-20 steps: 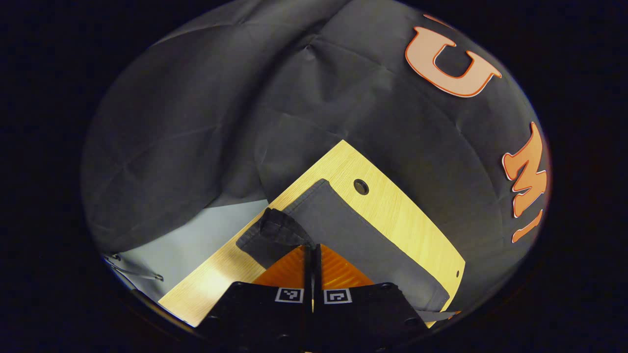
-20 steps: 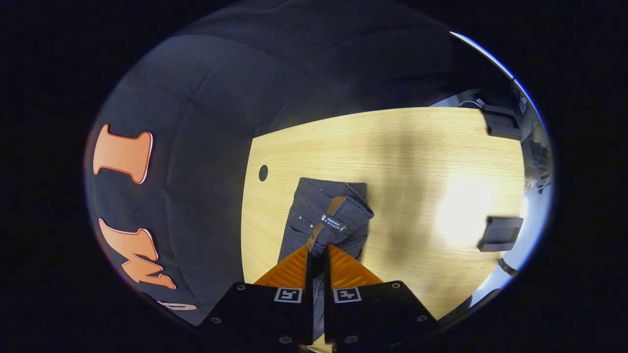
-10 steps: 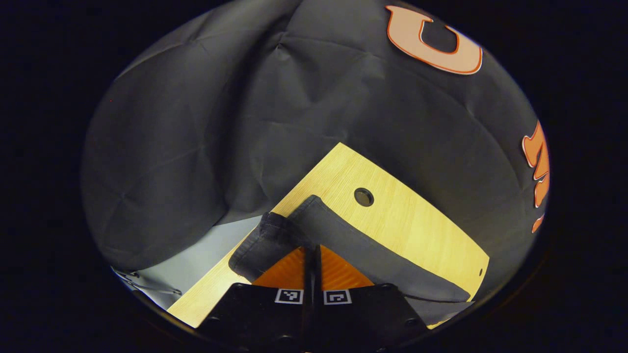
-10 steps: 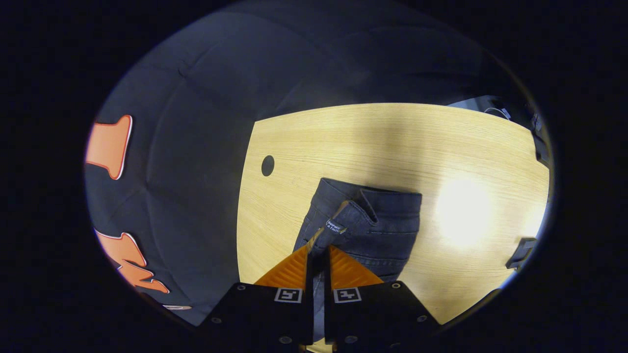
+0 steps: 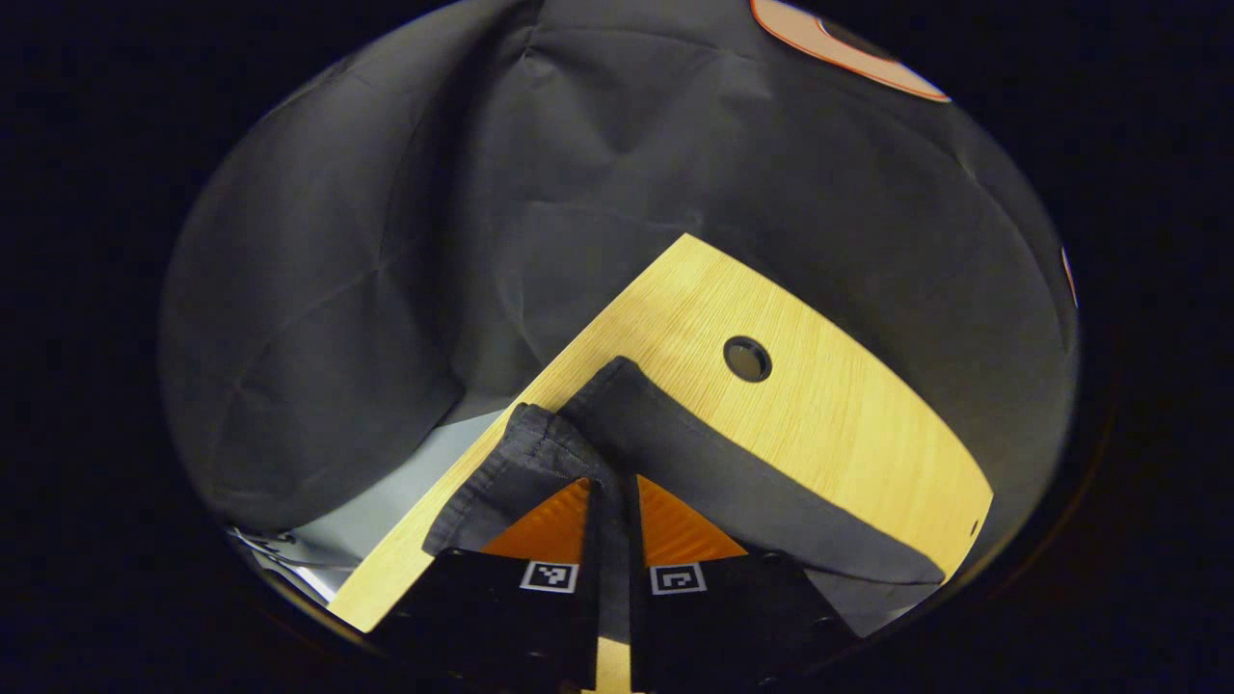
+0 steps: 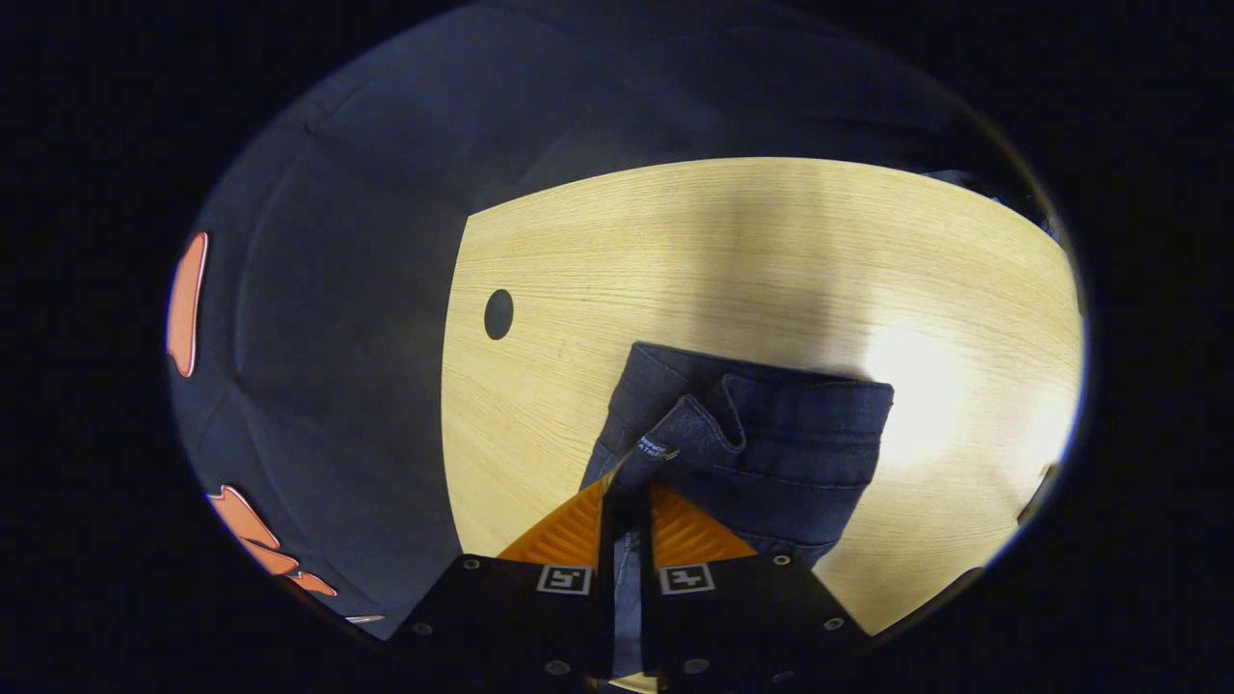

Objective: Grasp the waist and the cuffs of the jeans and fold them to make the two legs overlap; first hold the waist and fold one-third of the jeans toward the cuffs, then hold the cuffs and fold the remaining one-third in the same direction to finish folding.

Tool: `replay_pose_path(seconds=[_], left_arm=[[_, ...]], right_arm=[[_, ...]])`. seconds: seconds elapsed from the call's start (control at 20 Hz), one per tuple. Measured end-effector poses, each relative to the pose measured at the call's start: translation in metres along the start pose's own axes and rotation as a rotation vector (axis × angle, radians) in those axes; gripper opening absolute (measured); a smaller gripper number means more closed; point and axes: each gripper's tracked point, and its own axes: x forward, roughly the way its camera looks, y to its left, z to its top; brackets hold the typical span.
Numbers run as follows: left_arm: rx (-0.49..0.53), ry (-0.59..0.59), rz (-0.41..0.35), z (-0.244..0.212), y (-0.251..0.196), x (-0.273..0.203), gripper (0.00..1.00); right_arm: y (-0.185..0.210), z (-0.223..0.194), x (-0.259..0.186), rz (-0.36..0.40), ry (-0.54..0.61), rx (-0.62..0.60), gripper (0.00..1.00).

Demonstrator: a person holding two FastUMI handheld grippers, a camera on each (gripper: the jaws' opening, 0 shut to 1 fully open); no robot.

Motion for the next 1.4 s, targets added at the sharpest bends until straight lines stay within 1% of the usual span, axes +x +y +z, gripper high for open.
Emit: replay_pose_path(seconds=[0.05,0.15,0.25,0.3,0.35,0.4,0.45,0.5,0.55,0.6,0.65,0.7,0.8,0.95,1.15,1.25,1.3,1.35,1.4], left_arm=[[-0.01,-0.033,-0.025,0.008,-0.006,-0.004,0.15],[0.001,-0.098,-0.057,0.031,-0.02,-0.014,0.47],[0.001,-0.159,-0.1,0.046,-0.033,-0.032,0.8],[0.018,-0.17,-0.097,0.047,-0.032,-0.039,0.8],[0.035,-0.179,-0.105,0.045,-0.036,-0.048,0.86],[0.06,-0.191,-0.119,0.045,-0.044,-0.048,0.94],[0.087,-0.23,-0.13,0.049,-0.049,-0.057,0.94],[0.117,-0.268,-0.14,0.054,-0.056,-0.069,0.95],[0.142,-0.312,-0.153,0.058,-0.062,-0.082,0.95],[0.164,-0.354,-0.168,0.059,-0.069,-0.095,0.94],[0.186,-0.395,-0.187,0.062,-0.075,-0.108,0.95],[0.213,-0.432,-0.196,0.063,-0.081,-0.121,0.94],[0.262,-0.508,-0.197,0.068,-0.091,-0.146,0.94],[0.284,-0.603,-0.244,0.074,-0.114,-0.187,0.94],[0.361,-0.713,-0.28,0.061,-0.134,-0.242,0.94],[0.385,-0.749,-0.308,0.053,-0.148,-0.265,0.94],[0.39,-0.759,-0.321,0.05,-0.155,-0.271,0.89],[0.397,-0.762,-0.335,0.044,-0.163,-0.278,0.93],[0.401,-0.767,-0.342,0.038,-0.171,-0.282,0.94]], right_arm=[[0.002,0.0,-0.003,0.015,0.005,-0.002,0.13],[0.006,0.0,-0.007,0.05,0.003,-0.021,0.15],[0.028,0.006,-0.015,0.148,-0.031,-0.029,0.22],[0.037,0.014,-0.021,0.179,-0.064,-0.03,0.38],[0.042,0.022,-0.029,0.2,-0.097,-0.039,0.41],[0.04,0.028,-0.035,0.204,-0.126,-0.058,0.49],[0.033,0.033,-0.044,0.196,-0.153,-0.077,0.52],[0.025,0.037,-0.05,0.179,-0.178,-0.107,0.6],[0.018,0.041,-0.053,0.16,-0.203,-0.141,0.65],[0.008,0.044,-0.057,0.131,-0.225,-0.18,0.64],[-0.002,0.047,-0.059,0.104,-0.244,-0.217,0.79],[-0.013,0.048,-0.06,0.073,-0.256,-0.245,0.86],[-0.031,0.049,-0.061,0.031,-0.264,-0.274,0.88],[-0.052,0.042,-0.059,-0.003,-0.25,-0.29,0.88],[-0.08,0.032,-0.046,-0.072,-0.226,-0.312,0.93],[-0.084,0.028,-0.035,-0.073,-0.215,-0.313,0.95],[-0.082,0.027,-0.03,-0.065,-0.215,-0.316,0.95],[-0.082,0.027,-0.026,-0.068,-0.219,-0.319,0.95],[-0.08,0.027,-0.019,-0.064,-0.223,-0.328,0.95]])
